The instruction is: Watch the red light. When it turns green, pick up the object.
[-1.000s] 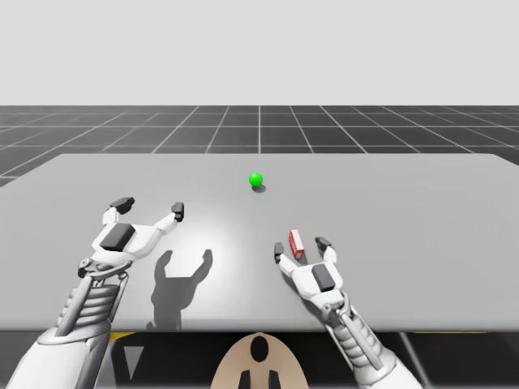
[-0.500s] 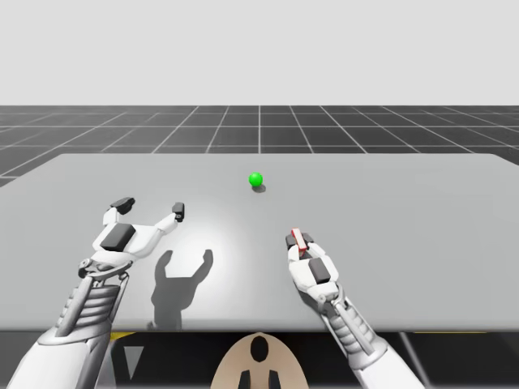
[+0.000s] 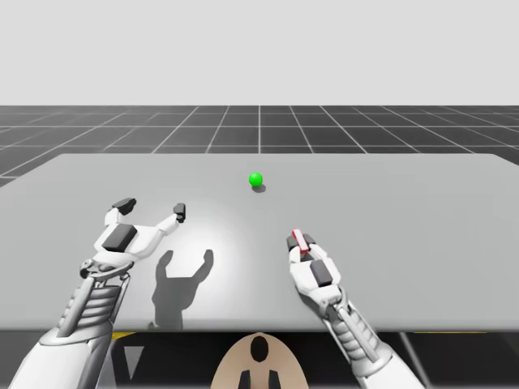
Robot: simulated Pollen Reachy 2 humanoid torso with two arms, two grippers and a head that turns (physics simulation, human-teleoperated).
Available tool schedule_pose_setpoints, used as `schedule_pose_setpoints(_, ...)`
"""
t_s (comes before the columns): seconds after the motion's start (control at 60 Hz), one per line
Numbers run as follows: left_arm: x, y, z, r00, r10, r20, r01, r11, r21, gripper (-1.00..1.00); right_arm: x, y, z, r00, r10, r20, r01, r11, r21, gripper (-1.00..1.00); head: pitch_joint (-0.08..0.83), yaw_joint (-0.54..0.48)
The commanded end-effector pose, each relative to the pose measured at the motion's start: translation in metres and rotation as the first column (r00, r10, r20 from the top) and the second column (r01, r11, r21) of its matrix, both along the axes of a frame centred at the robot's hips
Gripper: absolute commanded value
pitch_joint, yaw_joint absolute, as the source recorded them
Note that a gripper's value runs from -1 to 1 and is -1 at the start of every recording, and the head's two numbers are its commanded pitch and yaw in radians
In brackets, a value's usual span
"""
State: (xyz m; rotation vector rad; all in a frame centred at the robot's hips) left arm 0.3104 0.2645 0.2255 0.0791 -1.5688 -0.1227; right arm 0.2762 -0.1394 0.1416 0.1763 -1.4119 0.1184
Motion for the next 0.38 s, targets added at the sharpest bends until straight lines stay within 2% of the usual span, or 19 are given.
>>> schedule_pose_setpoints(0.017,0.000,0.000,0.000,1.000,0.001,-0.002,-0.001,1.000,0.001,-1.00,-0.007,0.013,0.038,0.998,0.001,0.065,-0.008,0.995,0.104,1.00,0.335,-0.15)
schedule_pose_setpoints(0.05,0.000,-0.001,-0.001,1.000,0.001,-0.004,-0.001,1.000,0.002,-1.00,-0.010,0.009,0.058,0.995,-0.006,0.104,-0.007,0.992,0.124,1.00,0.336,-0.15)
schedule_pose_setpoints(0.1,0.001,-0.001,-0.001,1.000,0.000,-0.006,0.000,1.000,0.004,-1.00,-0.012,0.006,0.075,0.991,-0.010,0.136,-0.009,0.991,0.136,1.00,0.336,-0.15)
schedule_pose_setpoints(0.117,0.001,-0.001,-0.001,1.000,0.000,-0.006,0.000,1.000,0.006,-1.00,-0.014,0.002,0.090,0.986,-0.013,0.168,-0.011,0.989,0.145,1.00,0.336,-0.15)
schedule_pose_setpoints(0.15,0.001,-0.001,-0.001,1.000,0.000,-0.006,0.000,1.000,0.007,-1.00,-0.015,0.001,0.096,0.984,-0.015,0.180,-0.012,0.989,0.146,1.00,0.335,-0.15)
schedule_pose_setpoints(0.167,0.001,-0.001,-0.001,1.000,0.000,-0.006,0.000,1.000,0.009,-1.00,-0.018,-0.003,0.116,0.974,-0.021,0.224,-0.015,0.988,0.154,1.00,0.333,-0.15)
schedule_pose_setpoints(0.267,0.002,-0.001,-0.001,1.000,0.004,-0.004,-0.004,1.000,0.012,-1.00,-0.024,-0.013,0.150,0.951,-0.036,0.307,-0.014,0.987,0.160,1.00,0.331,-0.16)
schedule_pose_setpoints(0.383,0.002,-0.001,-0.001,1.000,0.005,-0.004,-0.005,1.000,0.015,-1.00,-0.032,-0.031,0.194,0.899,-0.071,0.433,-0.001,0.986,0.164,1.00,0.331,-0.15)
